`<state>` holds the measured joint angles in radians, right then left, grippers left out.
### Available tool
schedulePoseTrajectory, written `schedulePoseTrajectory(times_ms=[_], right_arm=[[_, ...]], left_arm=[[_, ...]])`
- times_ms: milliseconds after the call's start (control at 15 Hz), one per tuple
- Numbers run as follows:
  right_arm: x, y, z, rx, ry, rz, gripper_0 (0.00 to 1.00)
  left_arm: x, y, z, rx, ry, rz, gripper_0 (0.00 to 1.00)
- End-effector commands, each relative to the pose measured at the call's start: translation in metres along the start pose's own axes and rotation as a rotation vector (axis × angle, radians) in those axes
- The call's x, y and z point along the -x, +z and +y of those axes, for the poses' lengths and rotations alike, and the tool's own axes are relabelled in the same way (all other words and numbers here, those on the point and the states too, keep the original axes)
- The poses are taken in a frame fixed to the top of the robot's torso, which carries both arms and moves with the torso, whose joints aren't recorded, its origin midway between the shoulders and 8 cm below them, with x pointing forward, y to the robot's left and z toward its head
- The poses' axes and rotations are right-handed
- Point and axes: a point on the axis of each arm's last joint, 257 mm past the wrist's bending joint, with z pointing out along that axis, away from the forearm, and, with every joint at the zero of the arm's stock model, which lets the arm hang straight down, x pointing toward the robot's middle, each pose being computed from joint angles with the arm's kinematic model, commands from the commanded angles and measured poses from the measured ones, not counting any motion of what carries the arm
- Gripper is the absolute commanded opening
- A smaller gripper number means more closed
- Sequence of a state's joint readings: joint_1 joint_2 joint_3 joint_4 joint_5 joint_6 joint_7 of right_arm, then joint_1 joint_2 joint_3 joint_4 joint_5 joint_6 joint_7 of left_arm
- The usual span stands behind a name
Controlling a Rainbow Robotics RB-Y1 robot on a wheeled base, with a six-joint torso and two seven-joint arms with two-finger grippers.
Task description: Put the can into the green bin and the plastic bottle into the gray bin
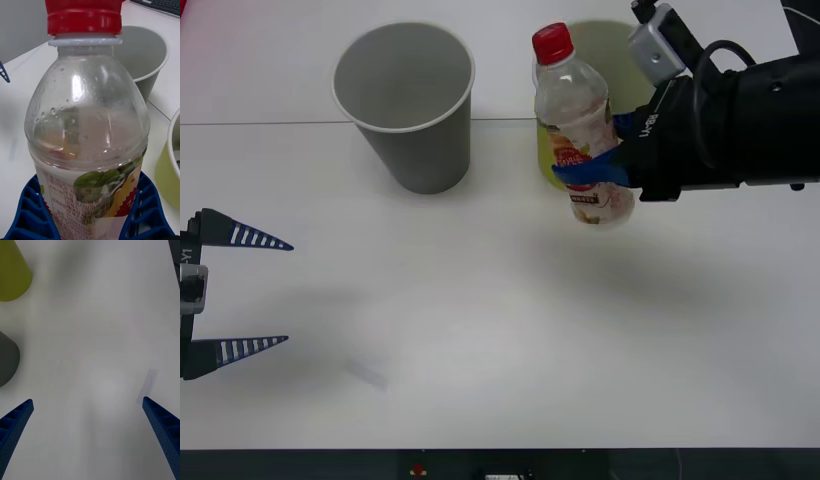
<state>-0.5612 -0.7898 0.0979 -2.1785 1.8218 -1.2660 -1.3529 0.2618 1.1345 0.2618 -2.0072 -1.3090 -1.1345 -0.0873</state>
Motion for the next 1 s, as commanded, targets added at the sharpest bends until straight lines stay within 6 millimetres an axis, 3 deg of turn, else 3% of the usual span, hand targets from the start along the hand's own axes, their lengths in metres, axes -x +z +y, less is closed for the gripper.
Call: schedulePoseTrajectory(times_ms=[67,533,1000], right_arm=[[0.028,0.017,-0.009,0.017,-0.022,-0.002,0.0],[0.106,0.074,-0.035,0.042,-0.011,0.017,0.0],[0.159,0.134,-0.055,0.045,-0.003,0.045,0.0]], left_arm=[[0.0,0.0,0.0,0.0,0.0,0.0,1.0],[0.0,0.0,0.0,0.0,0.0,0.0,1.0],[0.0,0.0,0.0,0.0,0.0,0.0,1.0]])
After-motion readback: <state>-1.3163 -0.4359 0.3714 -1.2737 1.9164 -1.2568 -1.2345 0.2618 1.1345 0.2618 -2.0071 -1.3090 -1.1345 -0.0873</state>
